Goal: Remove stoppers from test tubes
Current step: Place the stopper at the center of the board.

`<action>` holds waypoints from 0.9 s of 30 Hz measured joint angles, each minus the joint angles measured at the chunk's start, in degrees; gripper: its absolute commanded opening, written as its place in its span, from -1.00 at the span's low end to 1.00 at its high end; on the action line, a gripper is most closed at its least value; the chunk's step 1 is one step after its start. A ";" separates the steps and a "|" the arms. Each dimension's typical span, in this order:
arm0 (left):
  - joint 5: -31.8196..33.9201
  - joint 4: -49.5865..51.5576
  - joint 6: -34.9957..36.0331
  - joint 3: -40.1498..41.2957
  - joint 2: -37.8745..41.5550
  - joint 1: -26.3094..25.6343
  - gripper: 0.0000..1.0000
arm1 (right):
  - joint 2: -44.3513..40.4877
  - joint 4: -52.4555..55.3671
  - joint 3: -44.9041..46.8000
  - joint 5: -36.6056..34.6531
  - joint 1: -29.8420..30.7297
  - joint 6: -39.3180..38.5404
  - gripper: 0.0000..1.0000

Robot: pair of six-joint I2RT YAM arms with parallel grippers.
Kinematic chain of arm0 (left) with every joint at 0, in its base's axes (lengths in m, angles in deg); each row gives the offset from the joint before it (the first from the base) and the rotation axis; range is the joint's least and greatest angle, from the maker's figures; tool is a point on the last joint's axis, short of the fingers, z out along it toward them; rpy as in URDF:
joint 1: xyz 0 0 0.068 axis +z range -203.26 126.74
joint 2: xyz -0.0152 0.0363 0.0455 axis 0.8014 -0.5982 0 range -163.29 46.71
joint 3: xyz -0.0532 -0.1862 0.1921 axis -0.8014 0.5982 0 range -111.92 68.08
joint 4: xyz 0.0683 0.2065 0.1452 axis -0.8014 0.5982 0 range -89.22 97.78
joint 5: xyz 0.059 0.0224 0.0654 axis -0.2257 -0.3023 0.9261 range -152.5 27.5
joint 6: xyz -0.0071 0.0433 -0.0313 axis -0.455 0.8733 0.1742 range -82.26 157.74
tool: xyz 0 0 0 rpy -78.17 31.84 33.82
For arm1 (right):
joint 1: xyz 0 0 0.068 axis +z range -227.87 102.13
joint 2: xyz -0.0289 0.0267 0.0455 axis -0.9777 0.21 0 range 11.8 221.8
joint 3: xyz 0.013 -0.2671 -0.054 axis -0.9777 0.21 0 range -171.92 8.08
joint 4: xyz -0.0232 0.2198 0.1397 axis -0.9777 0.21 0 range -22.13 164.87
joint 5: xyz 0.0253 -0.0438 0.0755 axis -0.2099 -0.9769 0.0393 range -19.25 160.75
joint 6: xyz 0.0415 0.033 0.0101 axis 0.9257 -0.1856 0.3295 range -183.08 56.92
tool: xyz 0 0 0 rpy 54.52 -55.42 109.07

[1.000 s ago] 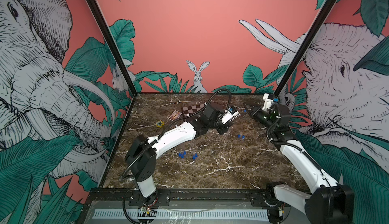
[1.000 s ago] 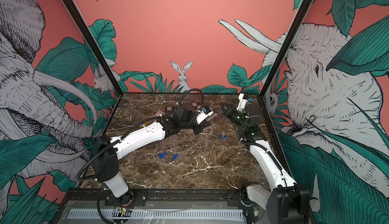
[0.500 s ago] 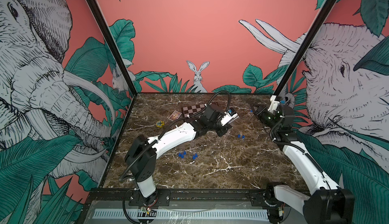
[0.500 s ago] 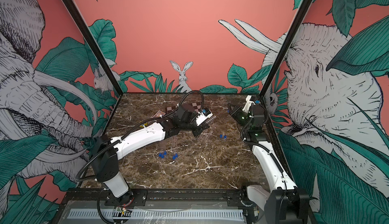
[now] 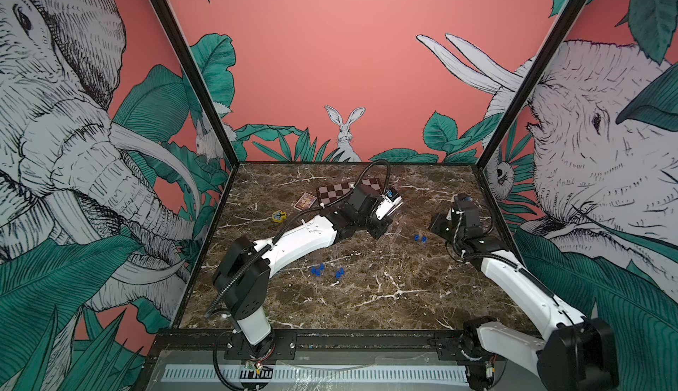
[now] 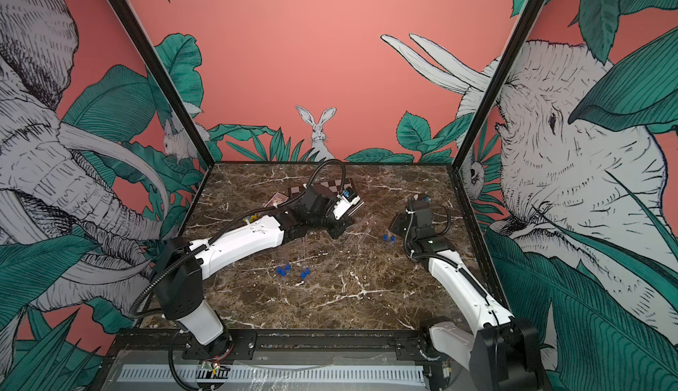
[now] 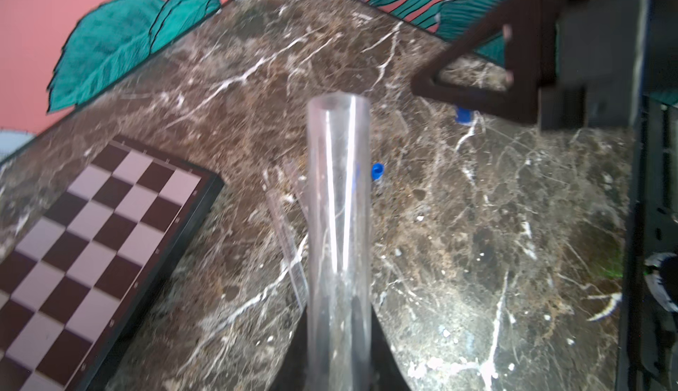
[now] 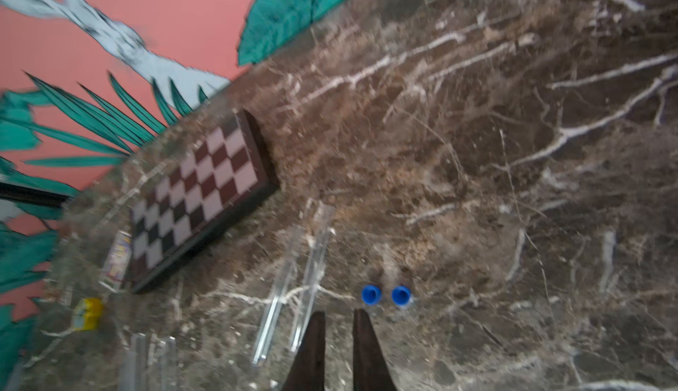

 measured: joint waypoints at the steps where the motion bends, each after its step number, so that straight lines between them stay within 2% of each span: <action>1: 0.13 0.00 -0.63 0.37 0.00 0.46 -1.00 | 1.40 0.11 0.70 -1.18 0.24 -0.15 -1.00; 11: 0.92 0.00 -5.03 1.07 -1.31 1.97 -1.00 | 10.47 -1.36 2.08 -8.61 0.31 -0.48 -1.00; 19: 0.46 -0.09 -6.29 1.07 -2.93 1.97 -1.00 | 13.64 -19.19 13.03 -12.26 0.52 -1.09 -1.00; 27: 0.13 -0.09 -6.38 1.07 -2.93 1.97 -1.00 | 19.39 -30.36 15.37 -14.60 0.68 -1.22 -1.00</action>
